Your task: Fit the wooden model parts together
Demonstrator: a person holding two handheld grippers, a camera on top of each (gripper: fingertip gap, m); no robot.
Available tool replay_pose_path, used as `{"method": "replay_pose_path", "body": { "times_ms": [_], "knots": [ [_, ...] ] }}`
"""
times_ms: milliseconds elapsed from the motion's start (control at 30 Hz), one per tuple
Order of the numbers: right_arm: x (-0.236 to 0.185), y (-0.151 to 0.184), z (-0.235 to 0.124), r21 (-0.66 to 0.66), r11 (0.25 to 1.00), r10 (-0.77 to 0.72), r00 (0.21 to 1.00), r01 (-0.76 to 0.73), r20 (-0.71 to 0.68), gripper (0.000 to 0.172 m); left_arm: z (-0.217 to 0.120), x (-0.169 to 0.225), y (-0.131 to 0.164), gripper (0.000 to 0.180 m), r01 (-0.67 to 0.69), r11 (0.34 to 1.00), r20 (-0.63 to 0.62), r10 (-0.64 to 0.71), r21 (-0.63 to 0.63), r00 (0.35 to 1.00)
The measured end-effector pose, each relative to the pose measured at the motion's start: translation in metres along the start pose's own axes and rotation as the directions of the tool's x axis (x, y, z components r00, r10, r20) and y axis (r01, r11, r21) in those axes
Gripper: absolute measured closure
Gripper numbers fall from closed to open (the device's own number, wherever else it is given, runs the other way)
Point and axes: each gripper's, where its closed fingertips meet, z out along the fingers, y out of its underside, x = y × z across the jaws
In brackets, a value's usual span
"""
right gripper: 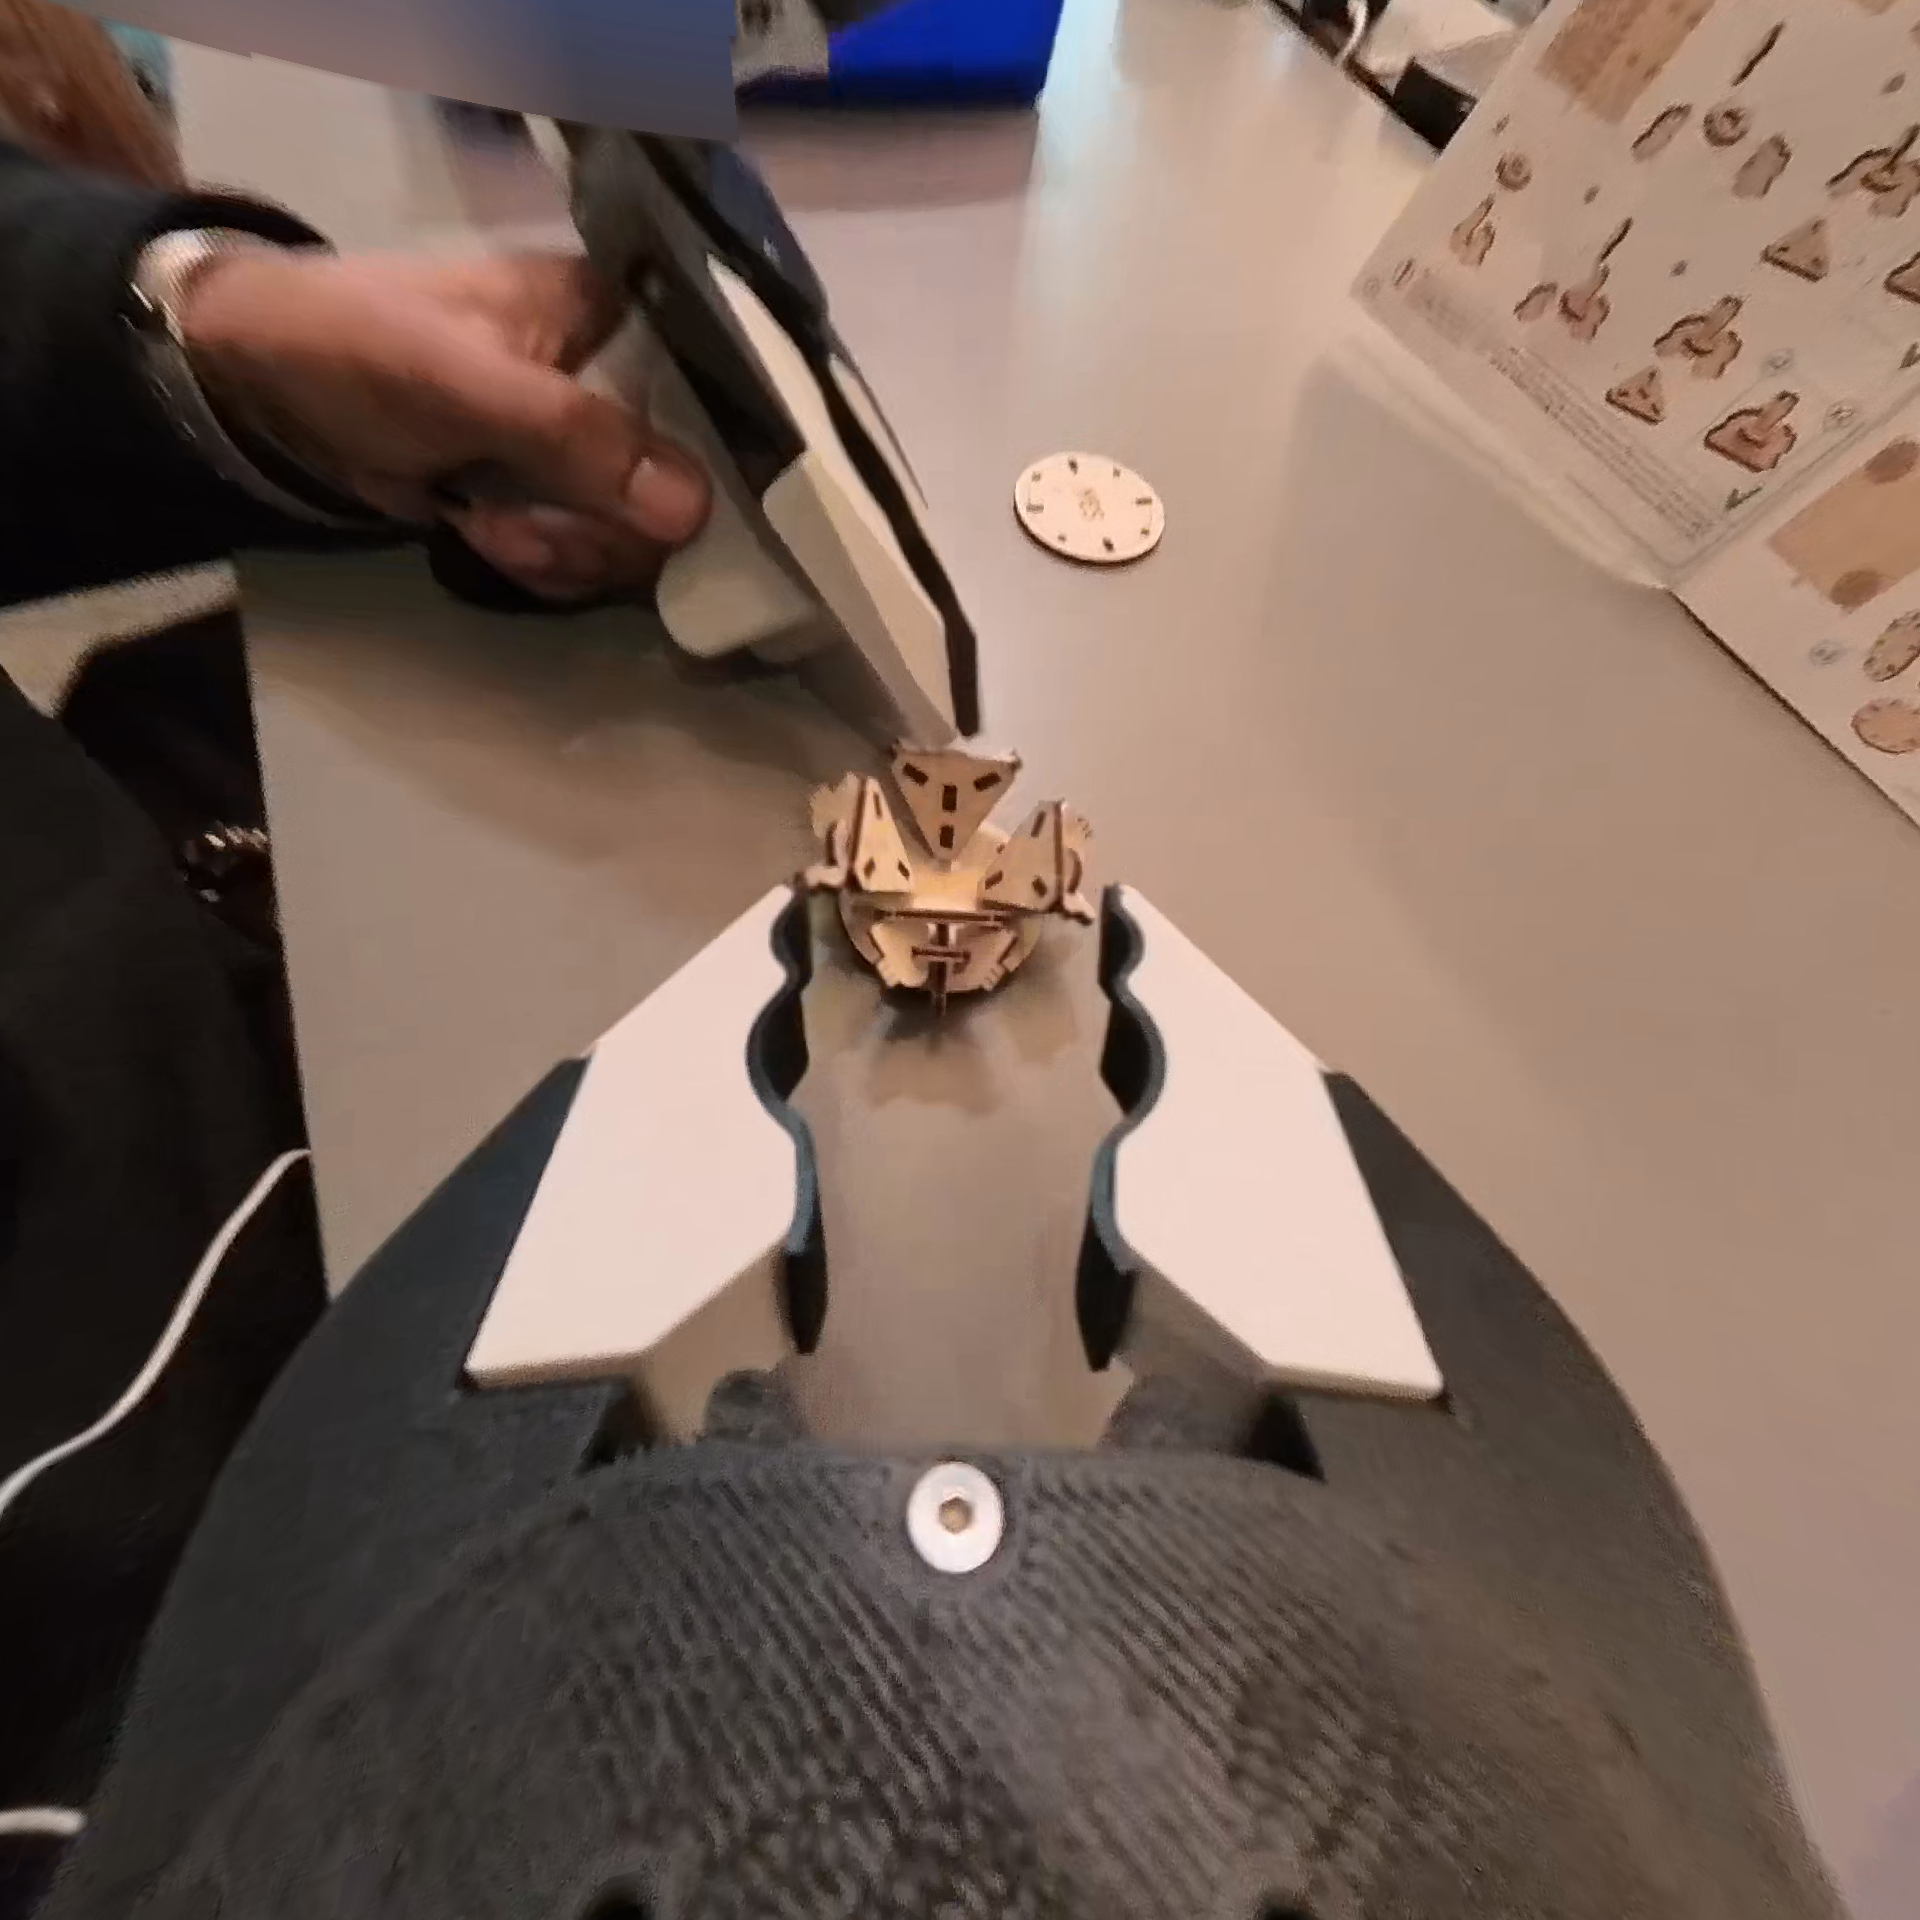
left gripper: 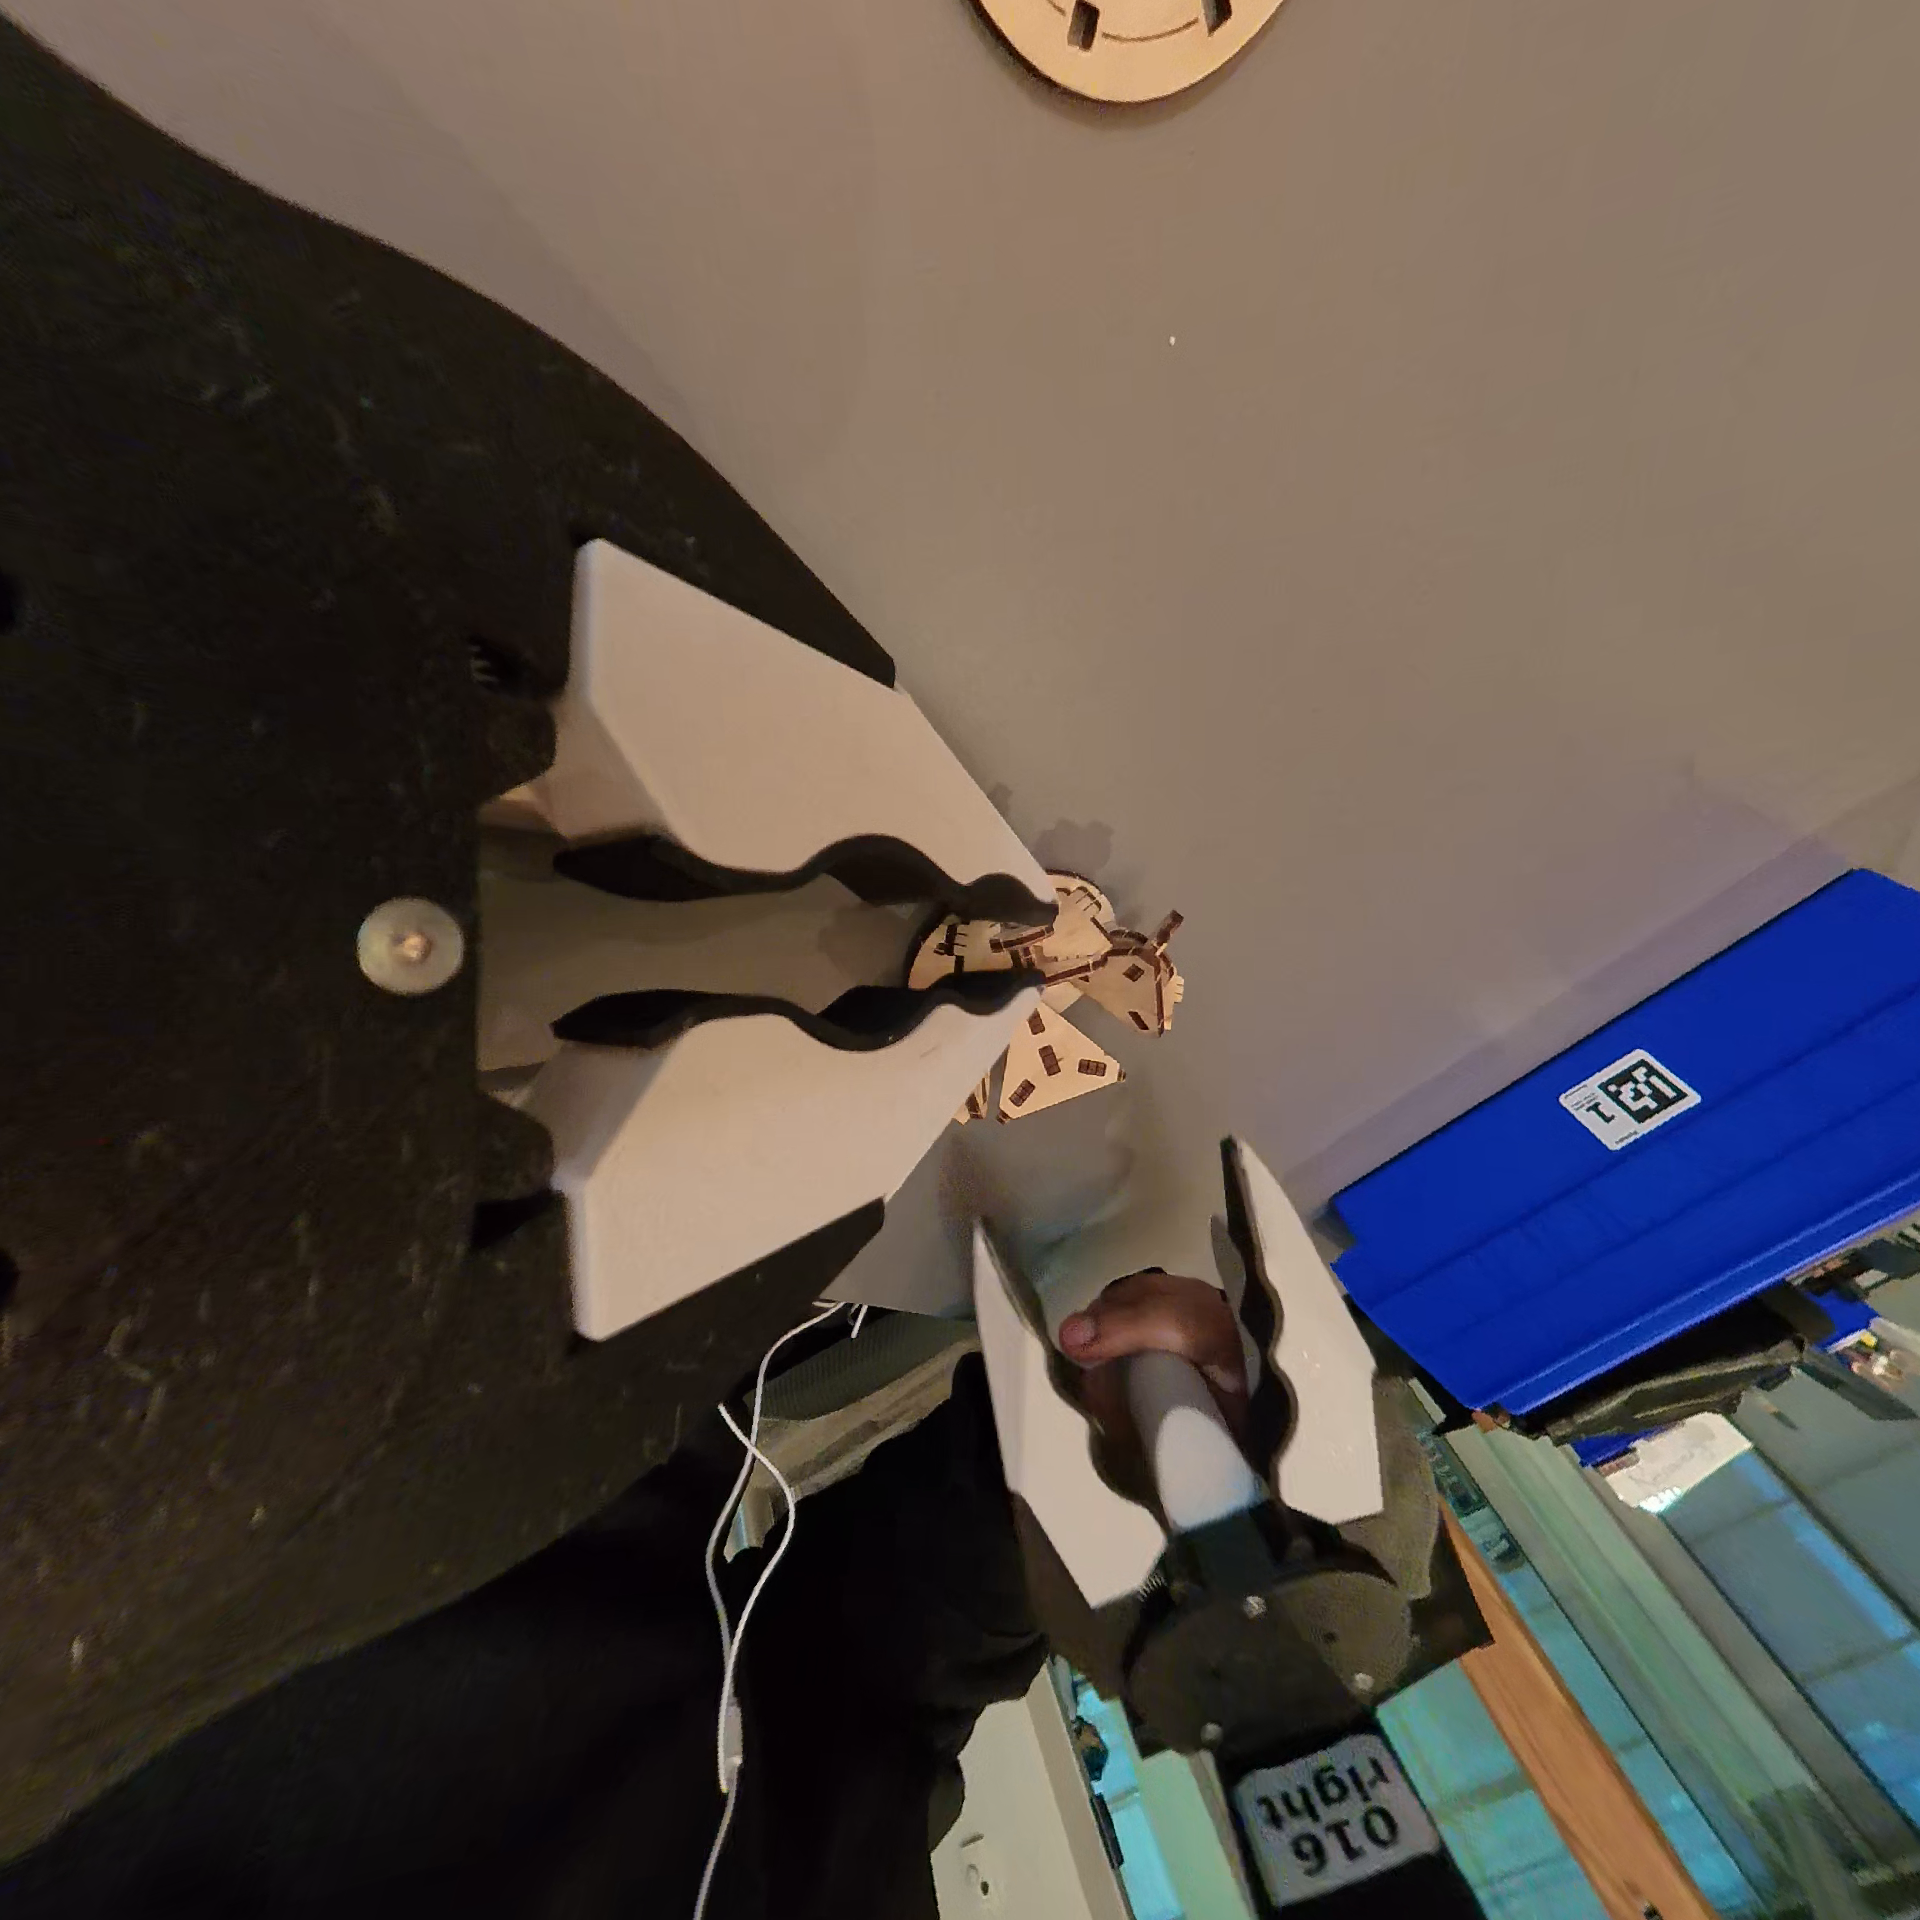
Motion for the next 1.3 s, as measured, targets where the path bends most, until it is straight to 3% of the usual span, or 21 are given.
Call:
{"method": "replay_pose_path", "body": {
  "times_ms": [133, 233, 533, 667, 967, 1133, 1300],
  "knots": [
    [-0.004, 0.015, 0.016, -0.082, 0.996, 0.022, 1.0, -0.02, 0.019, 0.082, -0.001, 0.001, -0.002, 0.169, -0.001, 1.0, -0.008, 0.001, 0.012, 1.0],
    [0.001, 0.021, 0.024, -0.113, 0.993, 0.013, 1.0, -0.011, 0.013, 0.066, -0.002, 0.002, -0.004, 0.167, -0.006, 1.0, -0.016, 0.007, 0.028, 1.0],
    [-0.002, 0.032, 0.049, -0.173, 0.982, 0.094, 0.989, -0.073, 0.118, 0.074, -0.011, 0.004, -0.017, 0.164, -0.034, 0.993, -0.023, 0.037, 0.116, 0.999],
    [0.001, 0.029, 0.048, -0.164, 0.982, 0.111, 0.985, -0.088, 0.133, 0.094, -0.012, 0.006, -0.019, 0.164, -0.043, 0.991, -0.031, 0.048, 0.13, 0.998],
    [0.001, 0.021, 0.049, -0.133, 0.978, 0.184, 0.968, -0.163, 0.168, 0.095, -0.02, 0.01, -0.031, 0.158, -0.072, 0.976, -0.038, 0.081, 0.207, 0.996],
    [0.005, 0.002, 0.039, -0.05, 0.931, 0.361, 0.896, -0.361, 0.259, 0.095, -0.032, 0.02, -0.044, 0.143, -0.098, 0.95, -0.074, 0.125, 0.297, 0.989],
    [0.01, -0.002, 0.032, -0.047, 0.845, 0.515, 0.786, -0.533, 0.341, 0.095, -0.024, 0.033, -0.034, 0.132, -0.146, 0.958, -0.117, 0.179, 0.245, 0.977]
  ]
}}
